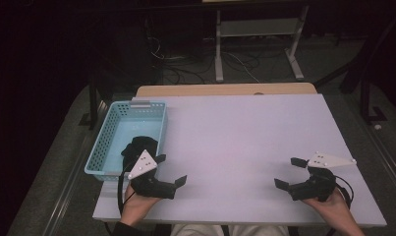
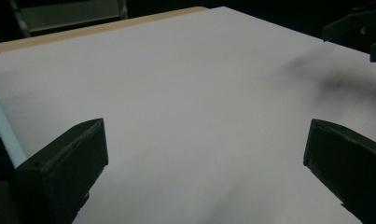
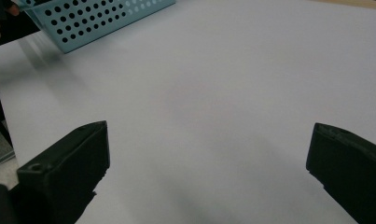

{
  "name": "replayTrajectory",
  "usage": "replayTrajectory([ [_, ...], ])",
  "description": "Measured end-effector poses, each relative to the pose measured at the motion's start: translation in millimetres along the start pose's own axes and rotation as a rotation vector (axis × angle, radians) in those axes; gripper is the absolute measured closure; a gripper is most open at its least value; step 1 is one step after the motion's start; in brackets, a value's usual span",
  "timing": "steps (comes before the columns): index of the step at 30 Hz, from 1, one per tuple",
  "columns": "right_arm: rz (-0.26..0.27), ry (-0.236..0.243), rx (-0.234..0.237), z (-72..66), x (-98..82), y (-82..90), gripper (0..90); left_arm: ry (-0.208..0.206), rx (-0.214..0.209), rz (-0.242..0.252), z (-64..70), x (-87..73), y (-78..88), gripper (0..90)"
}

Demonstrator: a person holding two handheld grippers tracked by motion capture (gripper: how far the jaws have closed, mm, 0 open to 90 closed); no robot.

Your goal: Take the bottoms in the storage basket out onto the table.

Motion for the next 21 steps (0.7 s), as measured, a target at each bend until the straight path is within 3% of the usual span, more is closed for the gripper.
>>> replayTrajectory([
  [14,0.002,0.004,0.0,-1.1,0.4,0.8,0.0,0.004,-0.017,0.019,1.6,3.4,0.9,0.0],
  [21,0.003,0.005,-0.001,-1.5,0.8,0.7,0.0,-0.025,-0.02,0.006,6.4,8.8,0.6,0.0],
])
Point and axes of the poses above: each handheld gripper's, and its own axes: y roughly backward along the jaws, x roughly out of its top, z roughly to its right, the point moved 3 cm from there along -y, roughly forward along the jaws, and after that the axes turned 8 degrees about -y, right-handed, at the moved point
